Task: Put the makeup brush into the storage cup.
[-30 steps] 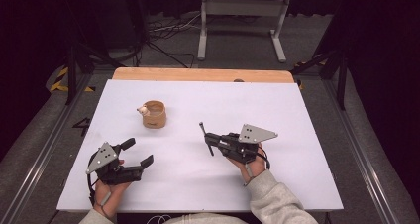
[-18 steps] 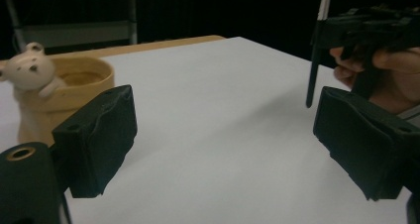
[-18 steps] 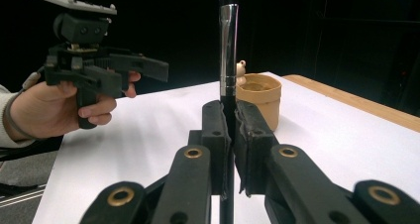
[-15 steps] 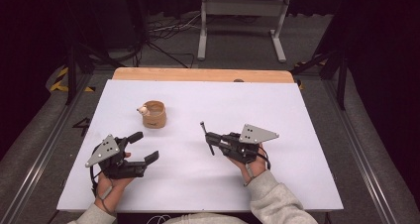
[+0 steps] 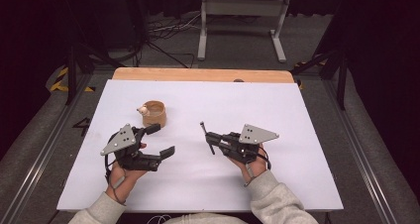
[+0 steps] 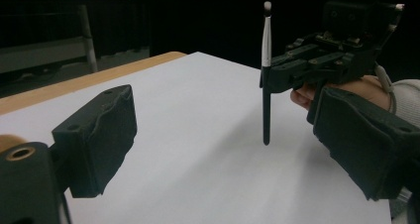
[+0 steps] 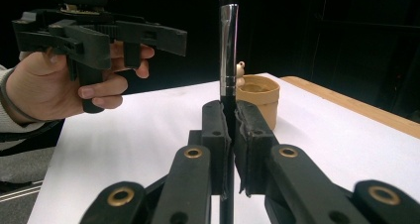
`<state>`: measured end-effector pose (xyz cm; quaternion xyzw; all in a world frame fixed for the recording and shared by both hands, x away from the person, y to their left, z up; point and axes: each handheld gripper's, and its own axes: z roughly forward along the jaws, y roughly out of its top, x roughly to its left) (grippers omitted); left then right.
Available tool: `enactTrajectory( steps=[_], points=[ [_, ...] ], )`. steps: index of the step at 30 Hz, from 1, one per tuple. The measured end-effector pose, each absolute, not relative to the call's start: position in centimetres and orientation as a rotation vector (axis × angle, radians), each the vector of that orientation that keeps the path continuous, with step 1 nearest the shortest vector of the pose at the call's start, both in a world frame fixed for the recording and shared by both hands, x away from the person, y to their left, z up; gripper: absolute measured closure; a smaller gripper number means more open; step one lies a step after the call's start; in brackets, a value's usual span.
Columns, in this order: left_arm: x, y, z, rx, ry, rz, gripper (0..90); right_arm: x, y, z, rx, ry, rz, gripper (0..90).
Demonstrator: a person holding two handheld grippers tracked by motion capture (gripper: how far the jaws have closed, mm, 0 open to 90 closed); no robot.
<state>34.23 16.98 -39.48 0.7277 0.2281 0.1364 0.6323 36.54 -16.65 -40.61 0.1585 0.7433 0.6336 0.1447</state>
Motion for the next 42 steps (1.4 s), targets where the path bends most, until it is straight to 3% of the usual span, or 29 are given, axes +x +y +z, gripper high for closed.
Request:
enactTrajectory(
  steps=[33, 42],
  points=[
    [35.7, 11.2, -37.8, 1.65, 0.485, 0.211, 15.3, 36.0, -16.1, -40.6, 0.418, 2.144, 1.826, 84.0],
    [36.0, 11.0, -37.9, 1.644, 0.522, 0.186, 29.5, 36.0, -15.9, -40.7, 0.416, 2.15, 1.823, 84.0]
  ],
)
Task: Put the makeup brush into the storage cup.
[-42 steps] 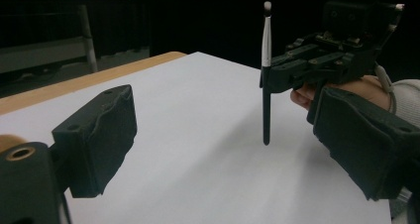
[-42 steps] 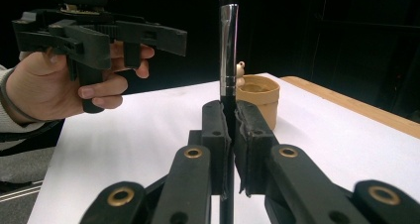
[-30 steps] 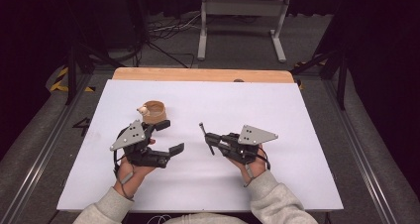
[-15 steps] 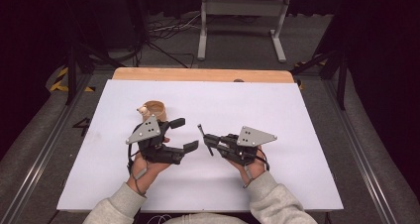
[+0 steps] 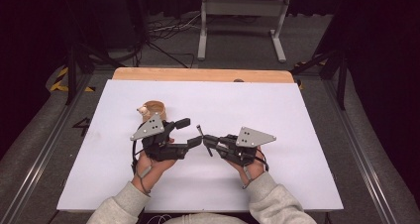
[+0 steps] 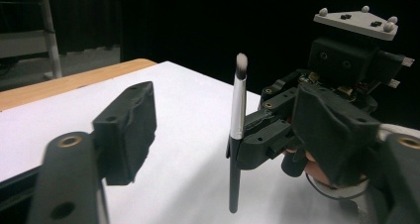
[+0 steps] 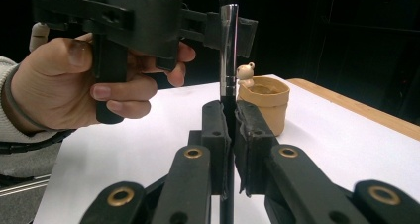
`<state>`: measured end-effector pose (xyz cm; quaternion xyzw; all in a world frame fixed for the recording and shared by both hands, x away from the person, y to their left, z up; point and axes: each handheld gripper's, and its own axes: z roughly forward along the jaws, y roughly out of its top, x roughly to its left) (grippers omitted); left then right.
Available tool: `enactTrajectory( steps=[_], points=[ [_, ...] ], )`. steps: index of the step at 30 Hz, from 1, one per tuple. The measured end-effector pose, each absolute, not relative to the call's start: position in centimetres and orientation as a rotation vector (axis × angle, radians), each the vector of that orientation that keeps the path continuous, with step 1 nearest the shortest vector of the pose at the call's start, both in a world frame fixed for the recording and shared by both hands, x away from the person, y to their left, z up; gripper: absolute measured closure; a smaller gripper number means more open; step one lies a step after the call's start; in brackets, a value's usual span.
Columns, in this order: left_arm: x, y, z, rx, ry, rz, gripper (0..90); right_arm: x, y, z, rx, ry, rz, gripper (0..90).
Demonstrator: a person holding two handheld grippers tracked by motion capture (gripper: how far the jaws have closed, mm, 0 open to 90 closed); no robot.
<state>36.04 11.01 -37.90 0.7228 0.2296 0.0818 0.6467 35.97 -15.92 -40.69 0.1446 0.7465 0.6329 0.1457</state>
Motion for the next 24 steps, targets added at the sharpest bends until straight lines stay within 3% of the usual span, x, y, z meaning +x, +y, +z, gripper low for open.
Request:
enactTrajectory(
  steps=[6, 15, 24],
  points=[
    [35.9, 10.6, -38.1, 1.66, 0.511, 0.196, 48.0, 35.9, -15.8, -40.7, 0.413, 2.149, 1.82, 84.0],
    [35.8, 10.1, -37.9, 1.658, 0.514, 0.18, 68.6, 35.9, -15.8, -40.7, 0.418, 2.148, 1.817, 84.1],
    [35.8, 9.9, -38.3, 1.675, 0.531, 0.18, 77.0, 35.9, -15.8, -40.8, 0.422, 2.146, 1.808, 84.0]
  ],
)
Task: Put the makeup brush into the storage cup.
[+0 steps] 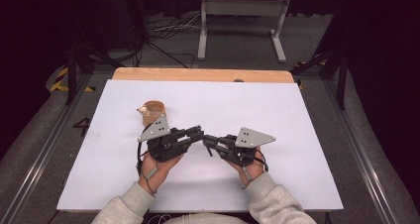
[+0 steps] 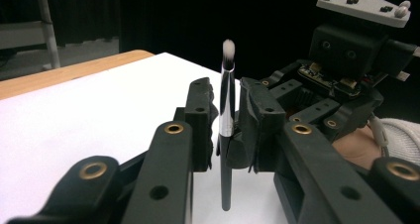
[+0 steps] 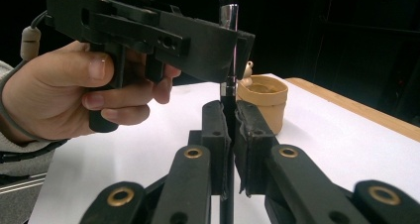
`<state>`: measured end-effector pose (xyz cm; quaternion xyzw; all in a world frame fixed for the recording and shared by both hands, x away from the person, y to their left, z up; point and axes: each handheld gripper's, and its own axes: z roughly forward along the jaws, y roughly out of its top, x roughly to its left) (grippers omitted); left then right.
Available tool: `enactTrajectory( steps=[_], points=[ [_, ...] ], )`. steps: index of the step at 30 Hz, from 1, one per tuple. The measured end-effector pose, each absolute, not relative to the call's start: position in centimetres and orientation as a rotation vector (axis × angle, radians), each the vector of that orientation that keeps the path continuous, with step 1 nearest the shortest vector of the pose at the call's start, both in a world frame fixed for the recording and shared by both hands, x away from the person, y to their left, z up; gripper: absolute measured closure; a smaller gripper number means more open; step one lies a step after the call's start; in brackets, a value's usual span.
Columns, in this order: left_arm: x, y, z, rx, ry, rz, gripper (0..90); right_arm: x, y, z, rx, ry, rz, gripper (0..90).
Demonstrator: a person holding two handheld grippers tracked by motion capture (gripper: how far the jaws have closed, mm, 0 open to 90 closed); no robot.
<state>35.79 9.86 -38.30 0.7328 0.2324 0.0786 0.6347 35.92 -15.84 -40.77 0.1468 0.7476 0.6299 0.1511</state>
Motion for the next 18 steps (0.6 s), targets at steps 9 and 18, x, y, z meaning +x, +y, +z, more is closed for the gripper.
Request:
enactTrajectory(
  steps=[9, 18],
  points=[
    [35.78, 9.88, -38.3, 1.678, 0.522, 0.173, 82.2, 35.92, -15.84, -40.83, 0.414, 2.15, 1.796, 84.0],
    [35.72, 9.87, -38.22, 1.687, 0.513, 0.178, 83.4, 35.94, -15.83, -40.87, 0.397, 2.149, 1.794, 83.8]
  ],
)
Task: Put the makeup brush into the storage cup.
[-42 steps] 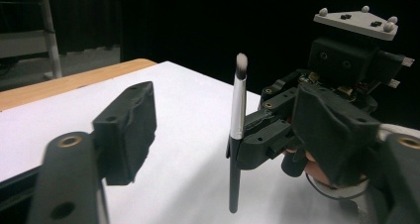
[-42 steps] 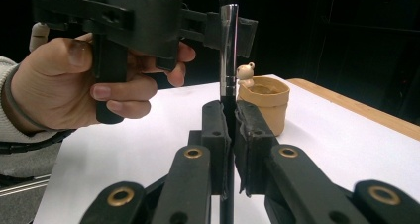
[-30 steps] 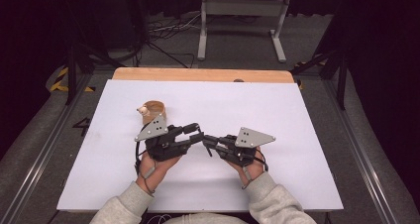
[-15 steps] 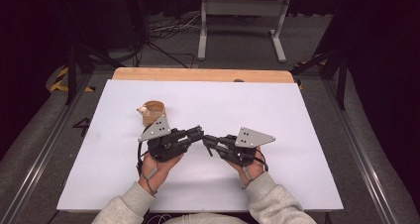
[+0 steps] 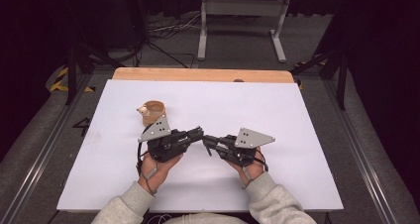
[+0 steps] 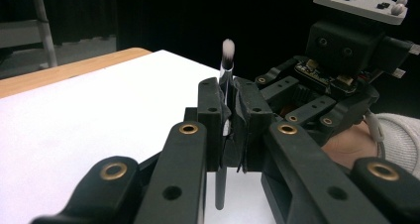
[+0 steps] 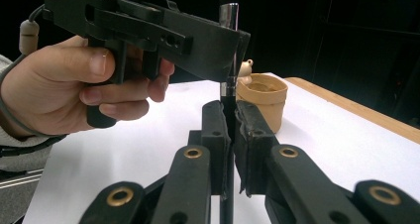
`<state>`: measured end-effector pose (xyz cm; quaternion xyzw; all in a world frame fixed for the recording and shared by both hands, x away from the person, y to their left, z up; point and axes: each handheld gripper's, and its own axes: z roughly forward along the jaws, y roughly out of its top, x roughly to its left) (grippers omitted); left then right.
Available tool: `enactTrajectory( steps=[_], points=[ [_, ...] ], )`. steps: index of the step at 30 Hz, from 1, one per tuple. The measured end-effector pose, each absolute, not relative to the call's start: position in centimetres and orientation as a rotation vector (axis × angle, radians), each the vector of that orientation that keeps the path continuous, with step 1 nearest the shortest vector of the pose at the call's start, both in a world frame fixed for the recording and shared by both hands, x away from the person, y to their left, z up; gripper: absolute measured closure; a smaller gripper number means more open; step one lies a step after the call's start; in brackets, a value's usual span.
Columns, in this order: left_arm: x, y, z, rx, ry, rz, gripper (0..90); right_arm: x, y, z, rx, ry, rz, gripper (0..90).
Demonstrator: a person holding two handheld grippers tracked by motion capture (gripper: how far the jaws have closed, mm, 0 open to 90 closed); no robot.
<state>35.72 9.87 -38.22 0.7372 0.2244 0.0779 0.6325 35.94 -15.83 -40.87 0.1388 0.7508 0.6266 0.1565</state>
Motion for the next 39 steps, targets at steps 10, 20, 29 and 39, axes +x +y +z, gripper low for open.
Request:
enactTrajectory(
  steps=[10, 20, 29, 39],
  points=[
    [35.3, 10.1, -37.3, 1.689, 0.507, 0.198, 83.6, 36.0, -16.2, -40.4, 0.4, 2.16, 1.79, 46.2],
    [36.0, 11.0, -36.1, 1.692, 0.54, 0.246, 83.6, 36.2, -17.6, -40.0, 0.521, 2.106, 1.765, 8.7],
    [37.2, 11.7, -34.7, 1.687, 0.587, 0.296, 83.5, 36.1, -19.3, -40.1, 0.581, 2.092, 1.731, 2.6],
    [38.6, 12.6, -33.5, 1.686, 0.622, 0.331, 83.5, 36.3, -20.7, -40.9, 0.643, 2.098, 1.759, 0.0]
  ],
)
